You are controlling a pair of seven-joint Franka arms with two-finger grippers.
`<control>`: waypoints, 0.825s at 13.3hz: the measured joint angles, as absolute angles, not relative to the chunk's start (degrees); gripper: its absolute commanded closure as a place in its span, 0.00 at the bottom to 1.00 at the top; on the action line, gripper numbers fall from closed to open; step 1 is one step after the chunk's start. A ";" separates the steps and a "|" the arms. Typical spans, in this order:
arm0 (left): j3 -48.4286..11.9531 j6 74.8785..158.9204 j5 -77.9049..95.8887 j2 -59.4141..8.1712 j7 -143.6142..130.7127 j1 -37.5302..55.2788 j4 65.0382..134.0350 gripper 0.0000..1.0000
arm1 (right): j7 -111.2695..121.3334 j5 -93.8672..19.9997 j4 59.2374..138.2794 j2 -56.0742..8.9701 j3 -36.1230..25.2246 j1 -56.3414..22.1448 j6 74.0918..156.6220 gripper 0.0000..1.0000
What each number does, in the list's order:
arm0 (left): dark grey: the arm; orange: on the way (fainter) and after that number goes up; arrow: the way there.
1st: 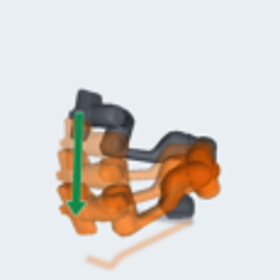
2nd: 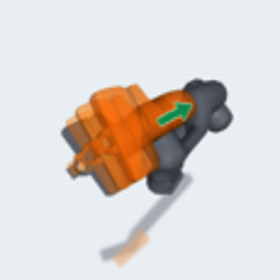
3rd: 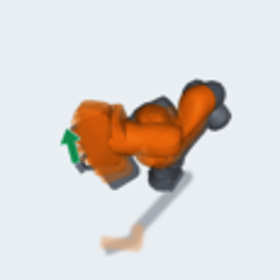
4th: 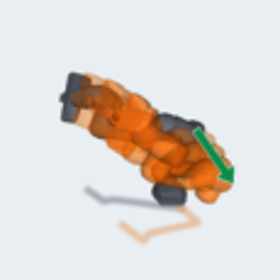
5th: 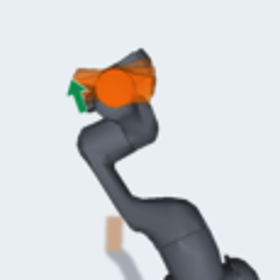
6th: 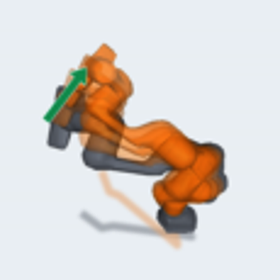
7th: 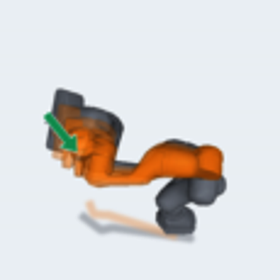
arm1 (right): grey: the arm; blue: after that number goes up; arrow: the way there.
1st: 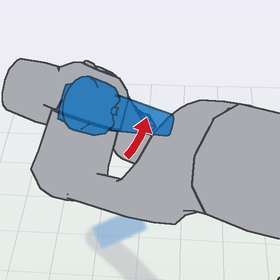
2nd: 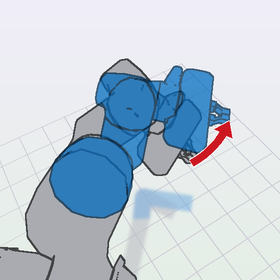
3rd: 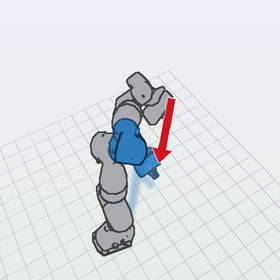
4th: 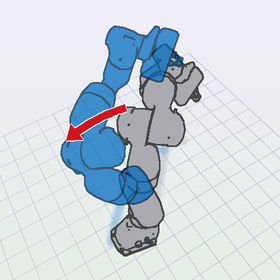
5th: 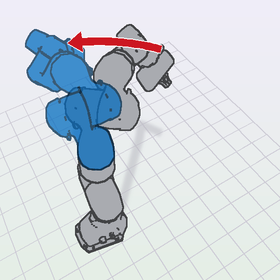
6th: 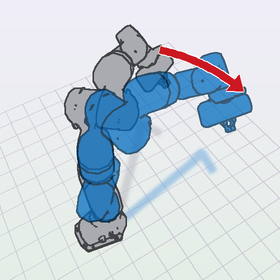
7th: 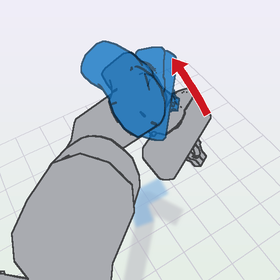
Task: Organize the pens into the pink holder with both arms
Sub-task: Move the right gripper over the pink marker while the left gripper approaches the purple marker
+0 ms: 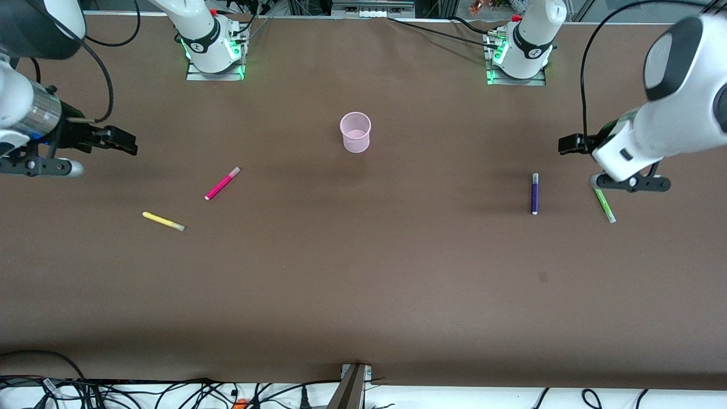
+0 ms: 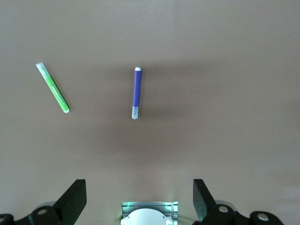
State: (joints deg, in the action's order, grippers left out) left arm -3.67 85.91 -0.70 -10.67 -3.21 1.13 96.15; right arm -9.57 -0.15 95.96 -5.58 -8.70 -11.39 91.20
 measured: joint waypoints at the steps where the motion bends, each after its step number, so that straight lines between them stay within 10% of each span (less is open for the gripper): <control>1: -3.64 87.18 -0.77 -12.54 -3.17 0.48 96.21 0.00 | -12.57 -0.19 96.13 -6.88 -8.46 -11.54 91.22 0.01; 11: -3.78 127.34 -7.60 -18.71 -0.70 -0.62 118.34 0.00 | -30.22 -0.27 115.79 -14.38 -8.10 -13.03 117.12 0.01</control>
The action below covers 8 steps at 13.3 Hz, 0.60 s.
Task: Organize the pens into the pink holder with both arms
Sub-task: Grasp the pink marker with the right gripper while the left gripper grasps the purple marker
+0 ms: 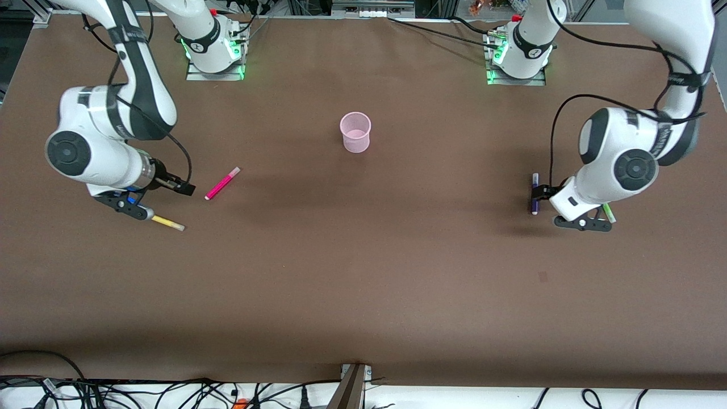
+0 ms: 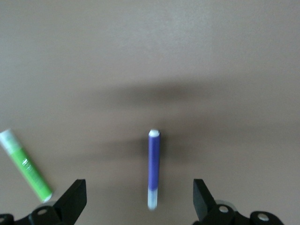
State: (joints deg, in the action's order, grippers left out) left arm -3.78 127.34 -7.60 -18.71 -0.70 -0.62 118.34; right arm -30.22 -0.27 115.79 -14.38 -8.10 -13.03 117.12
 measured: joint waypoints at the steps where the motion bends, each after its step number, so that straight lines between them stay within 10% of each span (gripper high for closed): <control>1: -3.79 130.70 -8.61 -19.85 -0.66 -0.62 120.07 0.00 | -31.14 -0.27 118.19 -14.76 -8.07 -13.07 120.64 0.01; 5: -3.76 133.98 -9.20 -25.62 -0.43 -1.07 121.41 0.00 | -36.34 -0.28 124.70 -16.68 -7.74 -14.73 132.14 0.01; 8: -3.76 135.35 -9.20 -27.07 -0.33 -1.24 121.20 0.35 | -39.91 -0.29 125.98 -19.53 -7.65 -15.35 137.97 0.01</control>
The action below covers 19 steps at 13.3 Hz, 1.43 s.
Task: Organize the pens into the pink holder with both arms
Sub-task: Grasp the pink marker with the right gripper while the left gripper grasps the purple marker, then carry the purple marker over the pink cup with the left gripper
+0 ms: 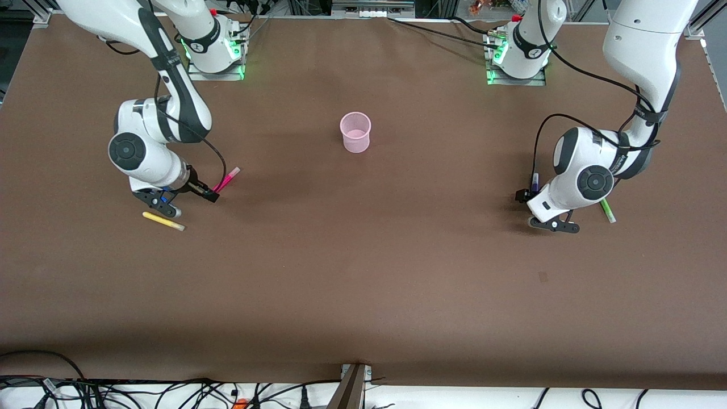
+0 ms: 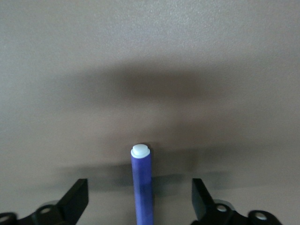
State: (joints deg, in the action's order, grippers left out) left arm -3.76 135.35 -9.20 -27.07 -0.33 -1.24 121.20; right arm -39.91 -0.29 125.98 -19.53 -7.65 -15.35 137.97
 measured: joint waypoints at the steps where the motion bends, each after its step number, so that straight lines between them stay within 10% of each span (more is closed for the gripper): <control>1: -3.78 135.40 -9.20 -27.07 -0.28 -1.24 121.01 0.45 | -40.76 -0.31 126.01 -20.79 -7.66 -15.35 139.33 0.01; 4: -3.78 135.41 -9.20 -27.09 -0.17 -1.24 120.94 0.82 | -44.23 -0.36 125.99 -22.68 -7.57 -15.71 140.74 0.02; 8: -3.78 135.44 -9.20 -27.11 -0.01 -1.23 120.89 1.00 | -46.04 -0.39 126.00 -23.79 -7.55 -16.64 142.25 0.22; 12: -4.16 135.46 -9.20 -26.95 0.27 -1.15 120.18 1.00 | -46.17 -0.52 125.91 -25.15 -7.51 -16.68 144.03 1.00; 19: -15.19 113.29 -3.00 -20.12 3.36 -0.98 106.45 1.00 | -46.17 -0.53 124.86 -22.74 -7.63 -16.67 139.48 1.00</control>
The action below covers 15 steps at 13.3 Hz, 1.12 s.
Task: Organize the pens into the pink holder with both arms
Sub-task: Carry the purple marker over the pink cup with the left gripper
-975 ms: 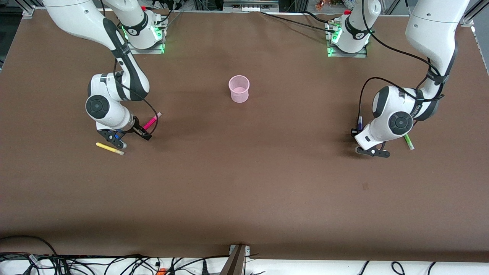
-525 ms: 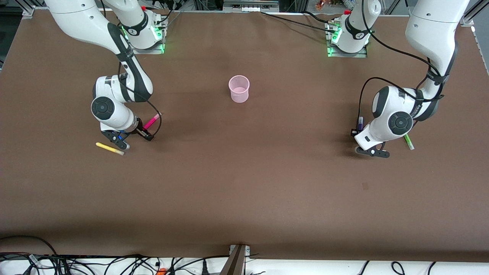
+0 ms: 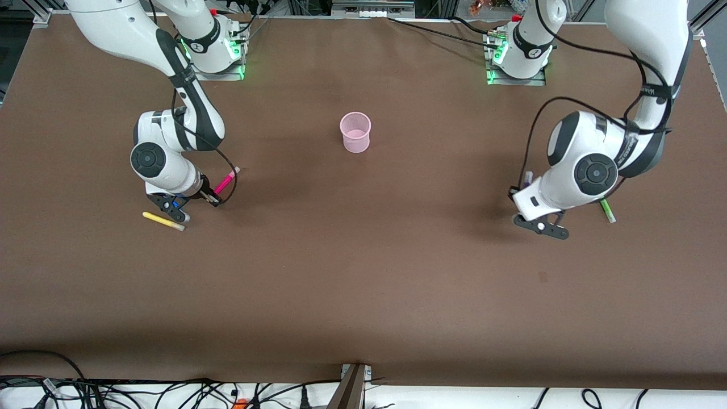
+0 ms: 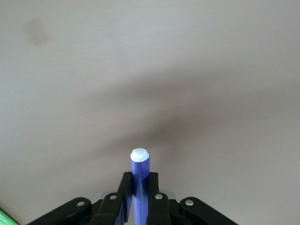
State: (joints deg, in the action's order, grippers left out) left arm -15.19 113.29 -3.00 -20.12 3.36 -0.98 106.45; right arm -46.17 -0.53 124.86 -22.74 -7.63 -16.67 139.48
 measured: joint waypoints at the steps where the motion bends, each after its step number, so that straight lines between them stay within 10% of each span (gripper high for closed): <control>1: -17.55 109.97 -0.57 -19.68 4.21 -0.69 103.96 1.00 | -46.17 -0.53 123.89 -21.66 -7.55 -16.68 136.65 1.00; 9: -38.41 110.66 14.94 -20.13 14.37 0.09 99.70 1.00 | -46.23 -0.47 108.03 -13.50 -6.47 -16.94 101.76 1.00; 15: -46.66 132.02 16.13 -23.15 25.10 2.66 102.45 1.00 | -46.23 -0.38 107.27 -13.80 -6.46 -16.95 100.19 1.00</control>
